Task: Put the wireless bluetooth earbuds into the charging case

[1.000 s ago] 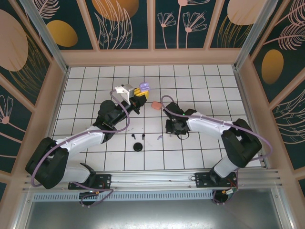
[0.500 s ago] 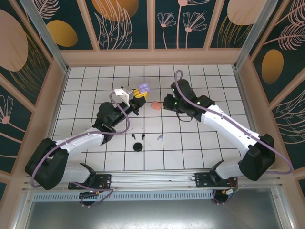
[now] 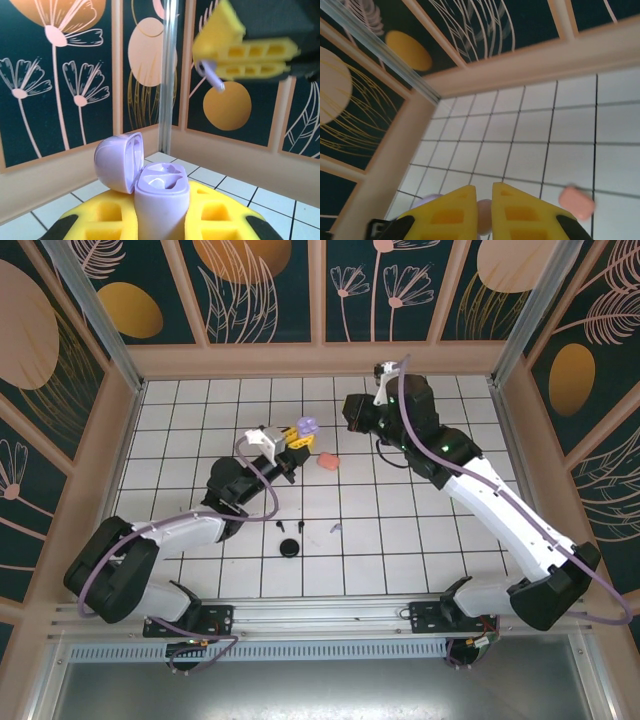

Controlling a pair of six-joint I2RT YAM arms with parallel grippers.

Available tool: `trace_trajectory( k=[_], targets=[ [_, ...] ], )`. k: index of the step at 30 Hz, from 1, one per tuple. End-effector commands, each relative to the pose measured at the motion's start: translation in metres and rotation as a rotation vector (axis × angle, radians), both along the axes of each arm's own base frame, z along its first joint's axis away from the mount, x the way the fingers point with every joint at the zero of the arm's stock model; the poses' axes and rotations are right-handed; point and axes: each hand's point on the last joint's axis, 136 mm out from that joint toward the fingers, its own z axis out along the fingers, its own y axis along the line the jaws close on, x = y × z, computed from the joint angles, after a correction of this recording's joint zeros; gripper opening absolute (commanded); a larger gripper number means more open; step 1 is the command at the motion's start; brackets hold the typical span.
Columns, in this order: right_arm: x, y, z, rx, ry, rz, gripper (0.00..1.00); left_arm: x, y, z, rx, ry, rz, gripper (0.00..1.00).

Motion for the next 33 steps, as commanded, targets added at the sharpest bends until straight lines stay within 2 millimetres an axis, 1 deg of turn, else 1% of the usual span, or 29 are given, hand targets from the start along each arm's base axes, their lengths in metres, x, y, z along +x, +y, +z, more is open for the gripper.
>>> trace_trajectory(
  k=[1, 3, 6, 9, 12, 21, 29, 33],
  targets=[
    [-0.006, -0.001, 0.065, 0.076, -0.210, 0.040, 0.11, -0.004, -0.012, 0.030, -0.027, -0.118, -0.064, 0.00],
    [-0.008, -0.002, 0.077, 0.088, -0.261, 0.047, 0.11, -0.002, -0.018, 0.034, -0.026, -0.138, -0.085, 0.00],
    [-0.011, -0.001, 0.086, 0.106, -0.323, 0.062, 0.11, 0.001, -0.025, 0.040, -0.028, -0.176, -0.105, 0.00],
    [-0.016, -0.001, 0.092, 0.127, -0.386, 0.076, 0.11, 0.005, -0.030, 0.047, -0.039, -0.200, -0.118, 0.00],
    [-0.020, -0.003, 0.092, 0.141, -0.438, 0.081, 0.11, 0.008, -0.036, 0.054, -0.056, -0.206, -0.139, 0.00],
    [-0.029, -0.003, 0.082, 0.168, -0.502, 0.112, 0.12, 0.012, -0.041, 0.069, -0.120, -0.220, -0.168, 0.00],
    [-0.033, 0.002, 0.066, 0.190, -0.503, 0.134, 0.11, 0.013, -0.040, 0.073, -0.123, -0.213, -0.165, 0.00],
    [-0.032, 0.010, 0.060, 0.187, -0.490, 0.152, 0.11, 0.013, -0.040, 0.072, -0.120, -0.209, -0.164, 0.00]
  ],
)
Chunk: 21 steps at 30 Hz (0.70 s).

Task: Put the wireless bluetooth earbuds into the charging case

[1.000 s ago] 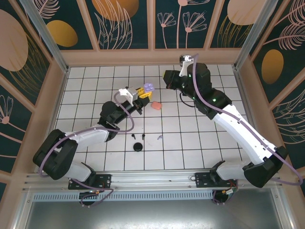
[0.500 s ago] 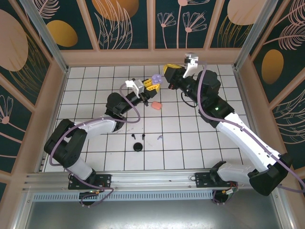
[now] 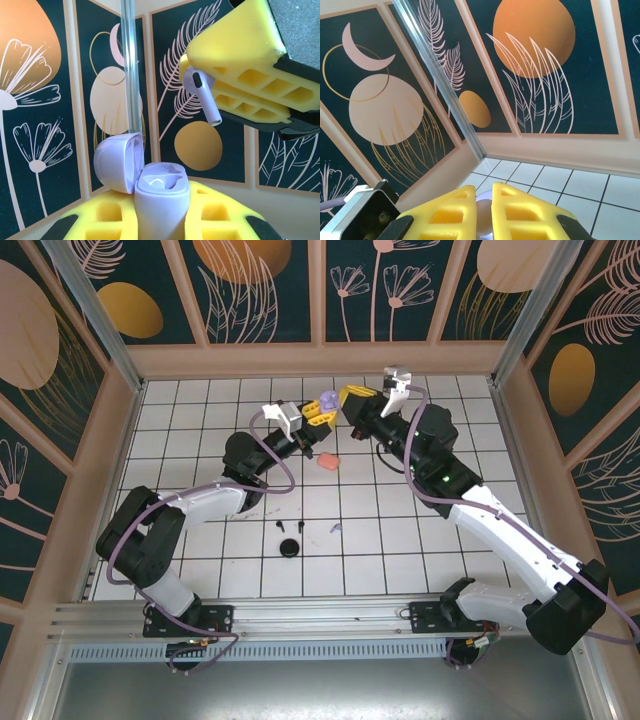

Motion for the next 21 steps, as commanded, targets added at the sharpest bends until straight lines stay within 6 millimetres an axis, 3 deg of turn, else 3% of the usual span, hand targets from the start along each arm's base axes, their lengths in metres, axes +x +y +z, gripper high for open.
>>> trace_trajectory(
  k=[1, 21],
  targets=[
    [-0.009, 0.005, 0.018, 0.043, -0.063, 0.036, 0.11, -0.004, 0.002, 0.019, -0.039, -0.039, -0.013, 0.00],
    [0.011, 0.020, -0.013, -0.017, -0.006, 0.017, 0.11, -0.008, 0.002, 0.021, -0.041, -0.035, -0.027, 0.00]
  ],
)
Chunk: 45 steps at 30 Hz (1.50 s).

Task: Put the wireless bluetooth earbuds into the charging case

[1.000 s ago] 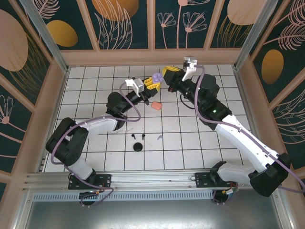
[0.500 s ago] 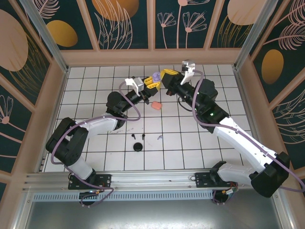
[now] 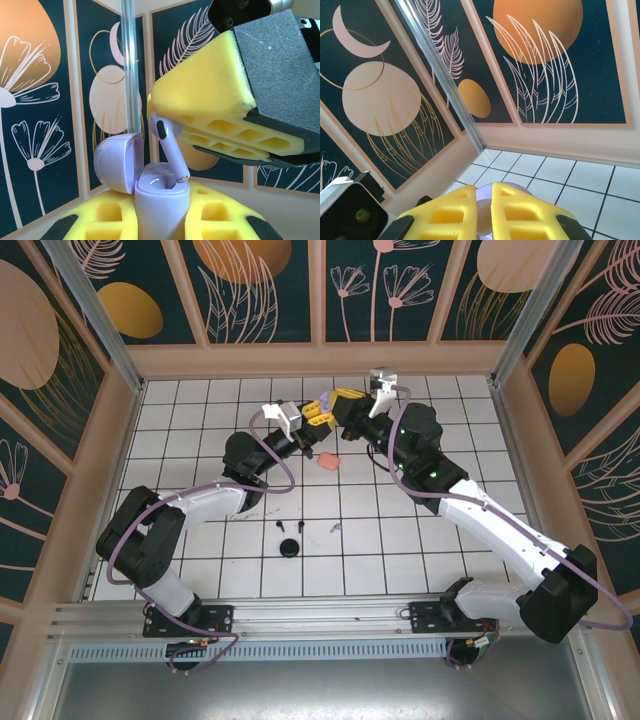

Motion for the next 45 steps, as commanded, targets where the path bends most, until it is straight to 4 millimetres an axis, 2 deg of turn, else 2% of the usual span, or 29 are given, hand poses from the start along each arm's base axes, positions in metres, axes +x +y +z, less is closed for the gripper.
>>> trace_trajectory(
  k=[1, 20, 38, 41, 45],
  targets=[
    [0.000, 0.002, 0.007, 0.007, -0.037, -0.001, 0.11, -0.008, 0.003, 0.022, -0.039, -0.048, -0.022, 0.00],
    [0.007, -0.002, -0.006, -0.037, -0.020, -0.042, 0.10, -0.012, 0.005, 0.025, -0.038, -0.054, -0.023, 0.00],
    [-0.014, 0.018, -0.037, -0.178, -0.016, 0.006, 0.10, -0.004, 0.010, 0.034, -0.057, -0.028, 0.023, 0.00],
    [-0.014, 0.016, -0.035, -0.167, -0.007, -0.005, 0.17, -0.003, 0.009, 0.033, -0.052, -0.024, 0.024, 0.00],
    [-0.015, 0.014, -0.017, -0.135, -0.001, -0.008, 0.40, -0.002, 0.008, 0.027, -0.038, -0.007, 0.022, 0.00]
  ],
)
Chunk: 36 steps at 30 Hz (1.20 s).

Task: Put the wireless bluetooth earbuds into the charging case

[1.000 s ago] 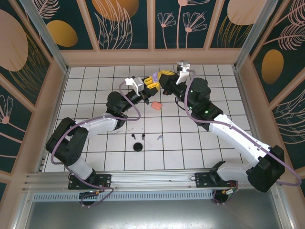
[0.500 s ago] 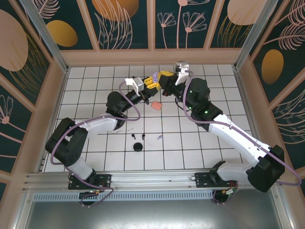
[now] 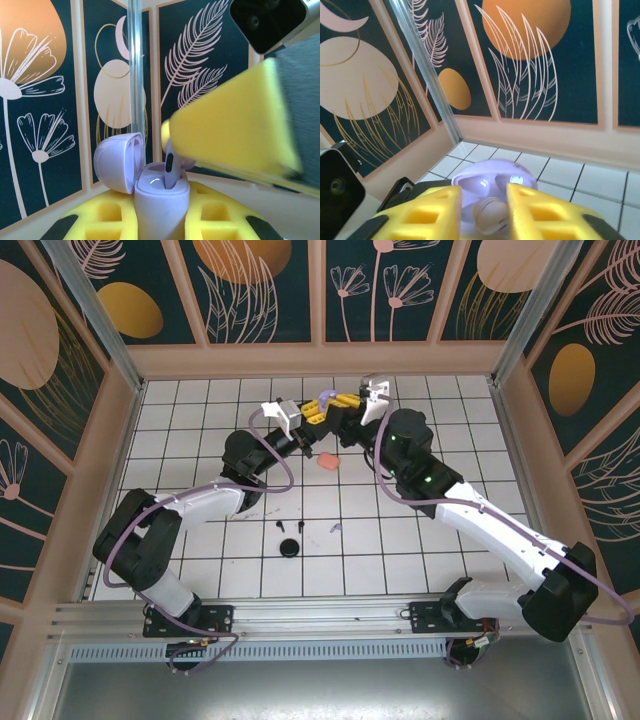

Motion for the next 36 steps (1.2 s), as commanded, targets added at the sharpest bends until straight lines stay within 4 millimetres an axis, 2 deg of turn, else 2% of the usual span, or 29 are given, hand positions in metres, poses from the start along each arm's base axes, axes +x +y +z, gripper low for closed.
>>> trace_trajectory(
  k=[1, 4, 8, 10, 14, 16, 18, 22, 24, 29, 36],
  targets=[
    [-0.011, 0.008, 0.009, 0.006, 0.028, 0.049, 0.46, -0.005, 0.005, 0.027, -0.044, -0.040, 0.004, 0.00],
    [-0.016, 0.001, 0.035, 0.044, 0.017, 0.047, 0.57, -0.005, 0.005, 0.022, -0.036, -0.031, 0.003, 0.00],
    [-0.024, -0.012, 0.065, 0.102, 0.018, 0.055, 0.67, -0.006, 0.005, 0.014, -0.028, -0.017, 0.000, 0.00],
    [-0.025, -0.019, 0.073, 0.118, 0.043, 0.051, 0.72, -0.007, 0.006, 0.011, -0.024, -0.013, -0.001, 0.00],
    [-0.022, -0.031, 0.077, 0.134, 0.121, 0.017, 0.73, -0.010, 0.007, 0.005, -0.011, -0.010, -0.002, 0.00],
    [-0.018, -0.036, 0.071, 0.118, 0.170, -0.004, 0.70, -0.012, 0.008, 0.002, 0.000, -0.011, -0.005, 0.00],
    [-0.012, -0.037, 0.060, 0.087, 0.229, -0.017, 0.60, -0.015, 0.007, 0.001, 0.008, -0.012, -0.014, 0.00],
    [-0.006, -0.030, 0.032, 0.023, 0.336, -0.013, 0.14, -0.018, 0.006, -0.002, 0.031, -0.013, -0.028, 0.00],
    [-0.004, -0.027, 0.019, -0.004, 0.379, -0.009, 0.01, -0.020, 0.006, -0.002, 0.038, -0.015, -0.032, 0.00],
    [-0.001, -0.024, -0.006, -0.040, 0.460, -0.013, 0.00, -0.022, 0.006, -0.001, 0.050, -0.023, -0.036, 0.00],
    [-0.001, -0.018, -0.021, -0.054, 0.504, 0.004, 0.00, -0.024, 0.004, 0.000, 0.052, -0.027, -0.047, 0.00]
  ],
)
